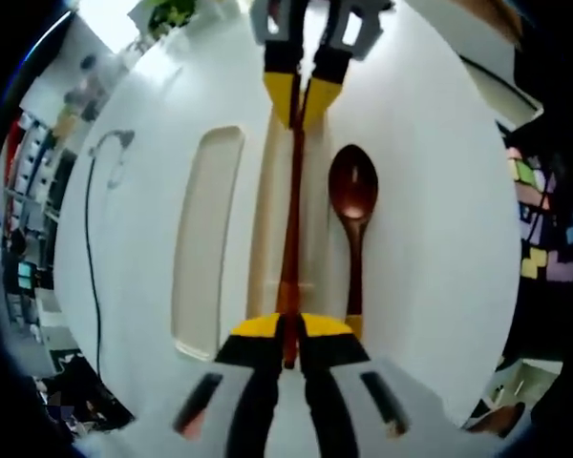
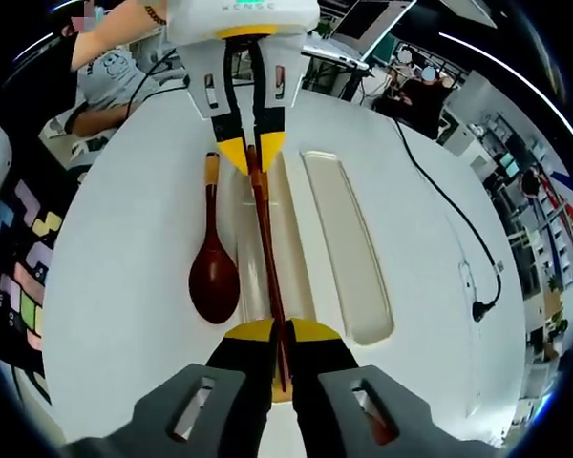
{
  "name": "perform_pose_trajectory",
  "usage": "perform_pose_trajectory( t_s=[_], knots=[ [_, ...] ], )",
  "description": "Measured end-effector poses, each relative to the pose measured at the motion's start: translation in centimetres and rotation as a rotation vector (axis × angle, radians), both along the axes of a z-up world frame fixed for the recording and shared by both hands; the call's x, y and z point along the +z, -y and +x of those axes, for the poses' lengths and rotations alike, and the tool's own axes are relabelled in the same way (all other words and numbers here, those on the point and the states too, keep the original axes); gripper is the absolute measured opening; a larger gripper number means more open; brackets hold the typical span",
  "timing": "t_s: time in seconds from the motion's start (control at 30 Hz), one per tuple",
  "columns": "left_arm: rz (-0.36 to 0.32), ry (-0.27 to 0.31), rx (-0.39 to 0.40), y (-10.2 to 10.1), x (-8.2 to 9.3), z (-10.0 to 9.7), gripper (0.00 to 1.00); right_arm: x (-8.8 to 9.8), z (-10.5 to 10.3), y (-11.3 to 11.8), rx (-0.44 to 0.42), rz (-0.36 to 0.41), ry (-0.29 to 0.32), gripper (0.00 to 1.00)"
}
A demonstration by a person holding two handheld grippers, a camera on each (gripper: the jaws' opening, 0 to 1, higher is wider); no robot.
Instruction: Arrange the utensils inside the cutlery case until each visible utensil rests in its matching compartment.
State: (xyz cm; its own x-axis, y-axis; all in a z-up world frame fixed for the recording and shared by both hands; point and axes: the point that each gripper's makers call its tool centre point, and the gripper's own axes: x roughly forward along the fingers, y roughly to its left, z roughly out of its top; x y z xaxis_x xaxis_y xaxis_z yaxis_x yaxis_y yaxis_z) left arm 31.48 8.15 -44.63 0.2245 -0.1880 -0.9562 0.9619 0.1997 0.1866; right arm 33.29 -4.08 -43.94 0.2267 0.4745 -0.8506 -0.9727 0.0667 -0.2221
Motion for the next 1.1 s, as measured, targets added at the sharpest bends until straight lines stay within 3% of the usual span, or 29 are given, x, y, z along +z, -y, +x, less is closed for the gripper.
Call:
perform_pose_trajectory(
  t_s=[0.53,1.1],
  knots=[
    [0.009,-0.016,0.014,-0.5,-1.3,0.1,0.06,-0.9,-0.3,-0.4,-0.018,0.008,-0.032,0.03],
    [-0.011,-0.008,0.041,-0.8,-0.9,0.4,0.06,-1.2,0.3,0.3,-0.032,-0.011,-0.006,0.08]
  ],
)
